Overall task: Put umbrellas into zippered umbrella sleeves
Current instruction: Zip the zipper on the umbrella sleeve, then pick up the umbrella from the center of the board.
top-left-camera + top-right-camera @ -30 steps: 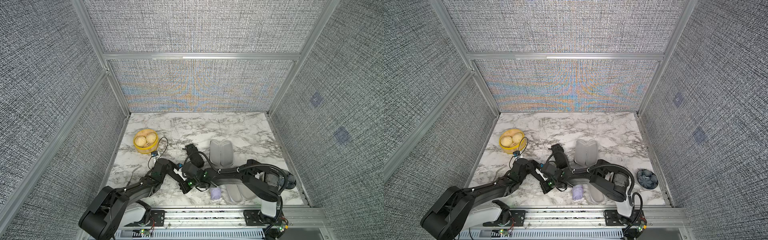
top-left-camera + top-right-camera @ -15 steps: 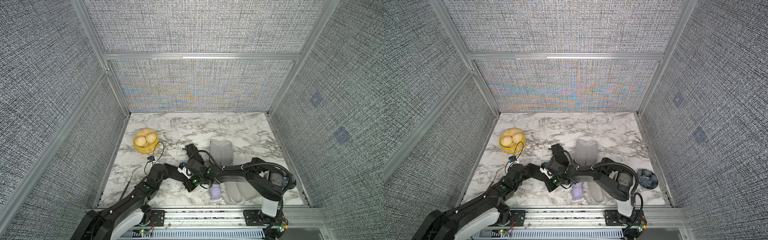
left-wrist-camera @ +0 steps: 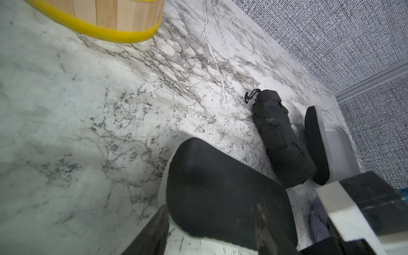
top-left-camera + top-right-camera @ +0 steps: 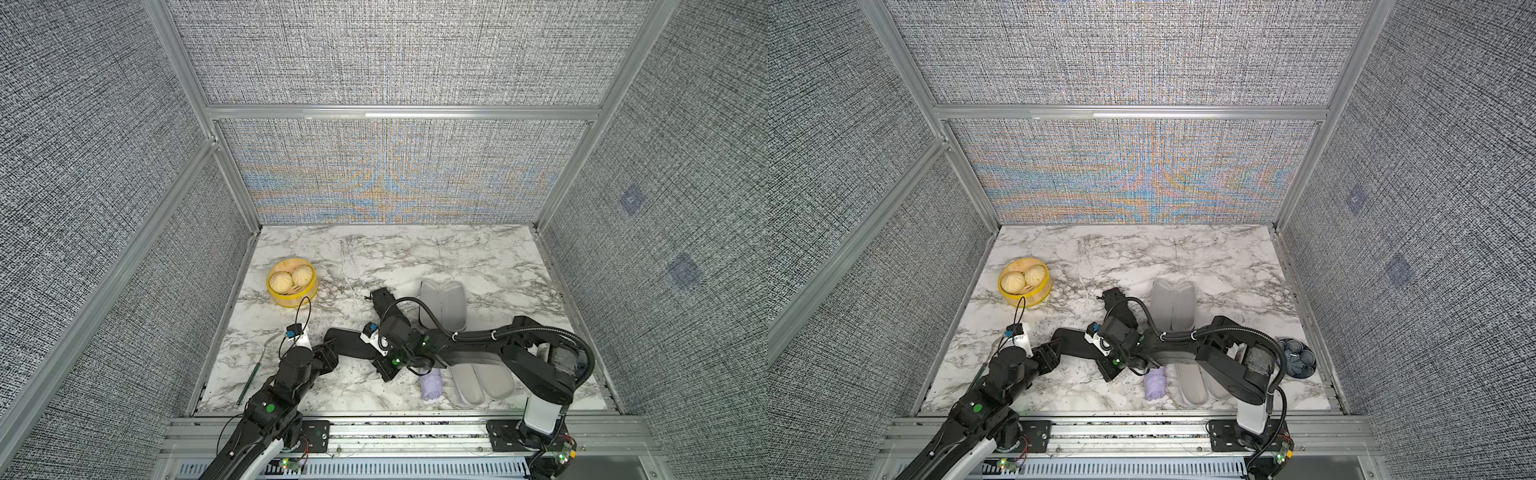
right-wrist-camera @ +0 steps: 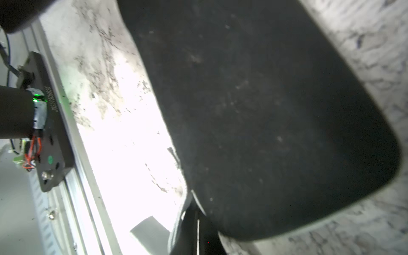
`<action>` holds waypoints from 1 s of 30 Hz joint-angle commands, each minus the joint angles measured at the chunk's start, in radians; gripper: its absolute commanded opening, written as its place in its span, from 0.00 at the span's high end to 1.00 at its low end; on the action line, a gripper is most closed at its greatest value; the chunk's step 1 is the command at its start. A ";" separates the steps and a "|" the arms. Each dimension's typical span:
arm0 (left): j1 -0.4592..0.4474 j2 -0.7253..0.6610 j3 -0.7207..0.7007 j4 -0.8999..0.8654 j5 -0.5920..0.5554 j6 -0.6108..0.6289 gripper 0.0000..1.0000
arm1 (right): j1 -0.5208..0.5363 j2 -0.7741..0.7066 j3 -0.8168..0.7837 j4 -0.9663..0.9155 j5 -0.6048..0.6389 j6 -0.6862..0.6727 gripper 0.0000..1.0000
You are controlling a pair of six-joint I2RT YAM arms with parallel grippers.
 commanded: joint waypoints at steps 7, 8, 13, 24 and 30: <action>0.001 0.101 0.074 -0.044 0.001 0.054 0.22 | 0.007 -0.112 -0.042 -0.004 0.110 0.032 0.69; 0.001 0.113 0.092 -0.044 0.013 0.062 0.19 | 0.007 -0.124 -0.048 -0.009 0.117 0.033 0.65; 0.001 0.139 0.181 -0.091 0.038 0.096 0.15 | 0.010 -0.164 -0.073 -0.031 0.140 0.037 0.57; -0.048 0.286 0.239 0.016 0.219 0.059 0.02 | -0.011 -0.391 -0.201 -0.024 0.311 0.077 0.12; -0.196 0.384 0.286 0.118 0.155 0.036 0.00 | -0.067 -0.536 -0.200 -0.149 0.404 0.041 0.01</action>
